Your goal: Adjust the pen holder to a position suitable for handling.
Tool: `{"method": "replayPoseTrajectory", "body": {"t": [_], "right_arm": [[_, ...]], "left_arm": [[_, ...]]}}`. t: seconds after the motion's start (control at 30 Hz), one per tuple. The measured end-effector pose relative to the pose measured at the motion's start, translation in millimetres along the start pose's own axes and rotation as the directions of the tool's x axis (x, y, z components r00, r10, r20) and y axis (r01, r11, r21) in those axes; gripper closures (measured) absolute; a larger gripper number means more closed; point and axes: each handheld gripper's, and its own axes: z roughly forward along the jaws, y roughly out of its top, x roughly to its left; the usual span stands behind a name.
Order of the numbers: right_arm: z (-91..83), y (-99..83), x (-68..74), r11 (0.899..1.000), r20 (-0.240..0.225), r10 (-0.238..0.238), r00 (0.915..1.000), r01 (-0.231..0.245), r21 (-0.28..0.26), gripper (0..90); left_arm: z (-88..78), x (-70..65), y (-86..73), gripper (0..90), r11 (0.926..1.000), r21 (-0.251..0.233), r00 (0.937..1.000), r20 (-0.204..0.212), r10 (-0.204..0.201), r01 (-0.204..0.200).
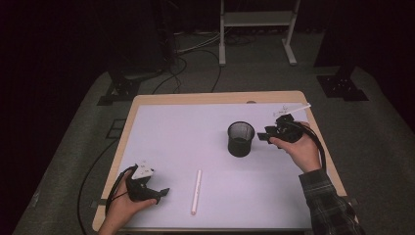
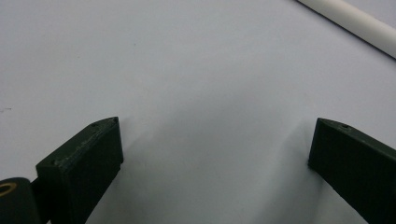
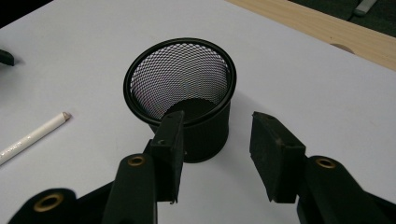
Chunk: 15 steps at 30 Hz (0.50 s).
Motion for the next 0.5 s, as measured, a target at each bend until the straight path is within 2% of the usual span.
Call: {"method": "replayPoseTrajectory", "body": {"t": [0.5], "right_arm": [[21.5, 25.9, -2.8, 0.999, 0.003, -0.012, 0.9999, 0.012, 0.043, 55.5]], "left_arm": [[0.0, 0.0, 0.0, 2.2, 1.0, 0.0, 1.0, 0.001, 0.0, 0.0]]}}
